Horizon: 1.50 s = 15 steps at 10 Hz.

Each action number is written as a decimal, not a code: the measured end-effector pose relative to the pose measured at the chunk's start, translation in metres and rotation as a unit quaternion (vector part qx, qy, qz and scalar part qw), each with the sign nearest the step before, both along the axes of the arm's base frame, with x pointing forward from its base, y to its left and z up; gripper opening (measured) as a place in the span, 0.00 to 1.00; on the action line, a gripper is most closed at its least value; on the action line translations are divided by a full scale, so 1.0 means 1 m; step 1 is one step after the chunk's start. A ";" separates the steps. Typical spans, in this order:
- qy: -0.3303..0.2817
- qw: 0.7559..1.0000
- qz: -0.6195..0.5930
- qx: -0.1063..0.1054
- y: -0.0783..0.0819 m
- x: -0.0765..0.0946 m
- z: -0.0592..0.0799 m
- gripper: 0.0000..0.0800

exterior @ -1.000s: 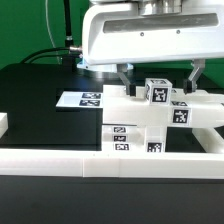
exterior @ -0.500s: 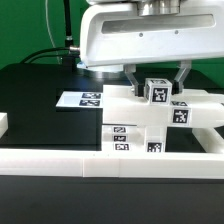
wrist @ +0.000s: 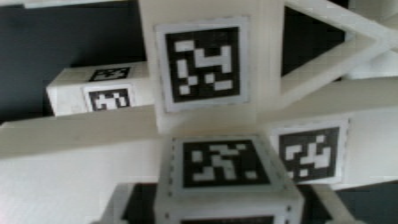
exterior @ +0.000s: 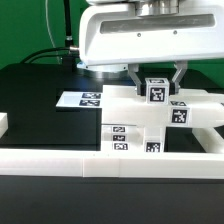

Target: Assemble chair

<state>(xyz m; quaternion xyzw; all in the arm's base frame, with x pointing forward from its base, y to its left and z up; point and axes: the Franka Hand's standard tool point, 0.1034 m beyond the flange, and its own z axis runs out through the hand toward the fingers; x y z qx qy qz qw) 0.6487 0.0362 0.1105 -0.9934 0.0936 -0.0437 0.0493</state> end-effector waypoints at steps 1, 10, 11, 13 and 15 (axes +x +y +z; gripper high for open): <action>0.003 0.999 -0.051 0.009 0.000 0.000 0.000 0.35; 0.036 0.925 -0.375 0.051 -0.001 -0.001 -0.001 0.35; 0.042 0.906 -0.418 0.057 -0.001 -0.002 -0.001 0.35; 0.051 0.875 -0.476 0.067 -0.001 -0.002 -0.001 0.35; 0.059 0.844 -0.528 0.077 -0.001 -0.002 -0.001 0.35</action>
Offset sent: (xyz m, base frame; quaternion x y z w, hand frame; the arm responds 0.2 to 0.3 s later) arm -0.0040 -0.0047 -0.0060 -0.0003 0.0080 0.2658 0.9640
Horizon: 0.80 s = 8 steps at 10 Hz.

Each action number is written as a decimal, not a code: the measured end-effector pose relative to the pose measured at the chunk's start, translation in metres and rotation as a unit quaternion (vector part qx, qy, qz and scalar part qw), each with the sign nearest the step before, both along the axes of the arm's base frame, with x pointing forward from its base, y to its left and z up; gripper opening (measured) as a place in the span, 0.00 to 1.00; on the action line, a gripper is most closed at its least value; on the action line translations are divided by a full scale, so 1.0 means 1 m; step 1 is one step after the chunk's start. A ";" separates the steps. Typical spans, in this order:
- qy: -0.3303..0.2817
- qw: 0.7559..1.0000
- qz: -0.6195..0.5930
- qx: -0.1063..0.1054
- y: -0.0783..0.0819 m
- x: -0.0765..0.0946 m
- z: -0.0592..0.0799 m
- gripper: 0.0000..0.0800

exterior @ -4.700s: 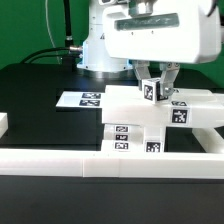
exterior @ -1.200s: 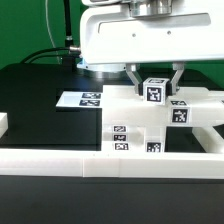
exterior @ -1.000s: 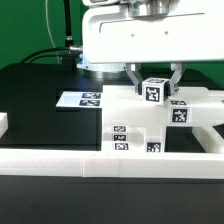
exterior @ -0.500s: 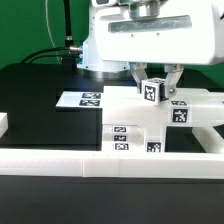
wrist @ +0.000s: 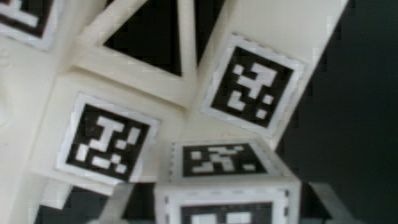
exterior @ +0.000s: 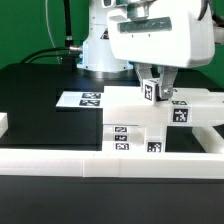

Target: Assemble chair

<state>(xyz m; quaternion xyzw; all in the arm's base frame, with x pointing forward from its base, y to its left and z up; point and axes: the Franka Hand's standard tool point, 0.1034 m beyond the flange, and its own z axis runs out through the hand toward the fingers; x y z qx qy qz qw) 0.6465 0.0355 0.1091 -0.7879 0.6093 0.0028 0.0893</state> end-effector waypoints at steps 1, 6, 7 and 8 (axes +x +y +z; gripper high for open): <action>0.004 1.000 -0.024 0.003 0.001 0.000 0.000 0.35; 0.024 0.986 -0.162 0.024 0.002 0.000 -0.001 0.35; 0.024 0.986 -0.164 0.025 0.002 0.000 -0.001 0.35; 0.023 0.987 -0.160 0.024 0.002 0.000 -0.001 0.35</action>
Offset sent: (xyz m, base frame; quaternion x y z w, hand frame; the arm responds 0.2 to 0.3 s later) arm -0.0013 -0.0012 0.0005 -0.0059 -0.0039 0.1362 0.9907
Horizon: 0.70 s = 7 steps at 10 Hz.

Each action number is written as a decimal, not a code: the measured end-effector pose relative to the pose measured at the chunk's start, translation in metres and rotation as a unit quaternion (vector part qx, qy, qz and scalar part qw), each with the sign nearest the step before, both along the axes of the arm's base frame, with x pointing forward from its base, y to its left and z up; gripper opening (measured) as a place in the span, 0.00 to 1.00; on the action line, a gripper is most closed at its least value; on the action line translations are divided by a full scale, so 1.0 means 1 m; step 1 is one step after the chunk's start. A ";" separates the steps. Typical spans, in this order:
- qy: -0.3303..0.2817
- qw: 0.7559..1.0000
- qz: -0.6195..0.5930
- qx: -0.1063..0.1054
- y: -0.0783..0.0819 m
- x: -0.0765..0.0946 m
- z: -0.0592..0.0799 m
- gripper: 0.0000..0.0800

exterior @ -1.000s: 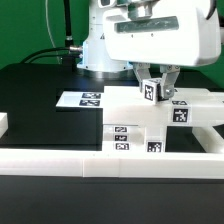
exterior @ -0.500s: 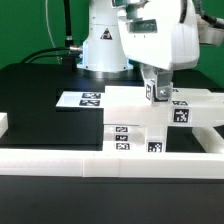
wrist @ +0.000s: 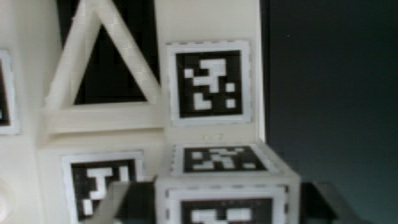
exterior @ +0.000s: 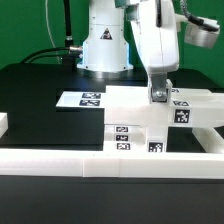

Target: Assemble chair

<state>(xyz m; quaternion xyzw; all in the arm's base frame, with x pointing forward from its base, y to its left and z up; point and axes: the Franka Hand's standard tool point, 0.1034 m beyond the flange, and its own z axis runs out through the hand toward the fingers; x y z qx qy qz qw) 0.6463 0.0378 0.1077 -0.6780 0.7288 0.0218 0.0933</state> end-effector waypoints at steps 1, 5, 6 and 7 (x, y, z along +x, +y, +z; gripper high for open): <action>-0.001 1.000 0.018 -0.002 0.001 0.000 0.000 0.56; -0.011 0.991 0.135 -0.008 0.006 0.001 0.004 0.79; -0.016 0.986 0.168 -0.011 0.006 0.001 0.003 0.81; -0.017 0.971 0.238 -0.020 0.005 -0.002 0.002 0.81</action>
Offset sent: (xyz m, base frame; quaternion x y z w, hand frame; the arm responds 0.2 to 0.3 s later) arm 0.0000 0.0000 0.0000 0.0000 0.0000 -0.1296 0.9916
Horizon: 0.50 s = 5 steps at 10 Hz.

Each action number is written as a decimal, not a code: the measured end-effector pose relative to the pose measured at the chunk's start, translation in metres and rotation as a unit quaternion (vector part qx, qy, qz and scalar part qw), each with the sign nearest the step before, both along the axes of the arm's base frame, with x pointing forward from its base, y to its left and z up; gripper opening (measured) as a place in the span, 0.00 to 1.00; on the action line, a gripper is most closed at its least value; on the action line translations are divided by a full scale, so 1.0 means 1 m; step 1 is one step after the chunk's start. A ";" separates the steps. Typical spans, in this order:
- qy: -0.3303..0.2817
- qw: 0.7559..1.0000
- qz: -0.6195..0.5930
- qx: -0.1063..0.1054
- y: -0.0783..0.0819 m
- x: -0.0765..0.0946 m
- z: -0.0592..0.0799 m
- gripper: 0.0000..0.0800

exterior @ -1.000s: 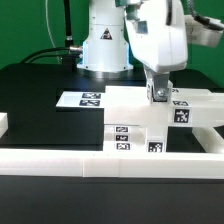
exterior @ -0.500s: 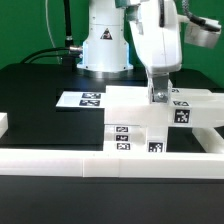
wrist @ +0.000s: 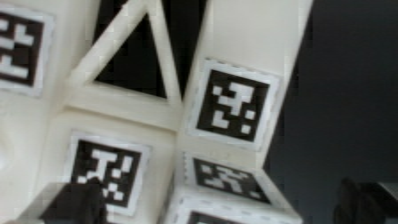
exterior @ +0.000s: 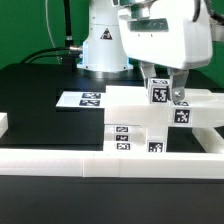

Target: Assemble chair

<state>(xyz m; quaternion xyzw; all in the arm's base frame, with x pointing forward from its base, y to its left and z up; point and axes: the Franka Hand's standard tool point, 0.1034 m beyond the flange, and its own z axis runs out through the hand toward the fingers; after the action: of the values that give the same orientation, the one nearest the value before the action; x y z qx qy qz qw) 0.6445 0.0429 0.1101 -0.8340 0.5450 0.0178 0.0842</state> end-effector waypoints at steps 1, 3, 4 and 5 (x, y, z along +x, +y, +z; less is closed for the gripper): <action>0.005 0.998 0.066 -0.013 -0.002 -0.003 -0.001 0.81; -0.005 0.977 0.210 -0.043 -0.007 -0.004 -0.002 0.81; -0.011 0.959 0.279 -0.050 -0.008 -0.004 -0.003 0.81; -0.014 0.941 0.334 -0.058 -0.007 -0.005 -0.003 0.81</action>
Offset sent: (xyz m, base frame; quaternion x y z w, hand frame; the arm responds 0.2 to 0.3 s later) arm 0.0066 -0.0075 -0.0006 -0.0470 0.0285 -0.3493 0.9354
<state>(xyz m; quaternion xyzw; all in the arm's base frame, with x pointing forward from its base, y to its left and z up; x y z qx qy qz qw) 0.6399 0.0360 0.1067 -0.9717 0.2338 0.0018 0.0326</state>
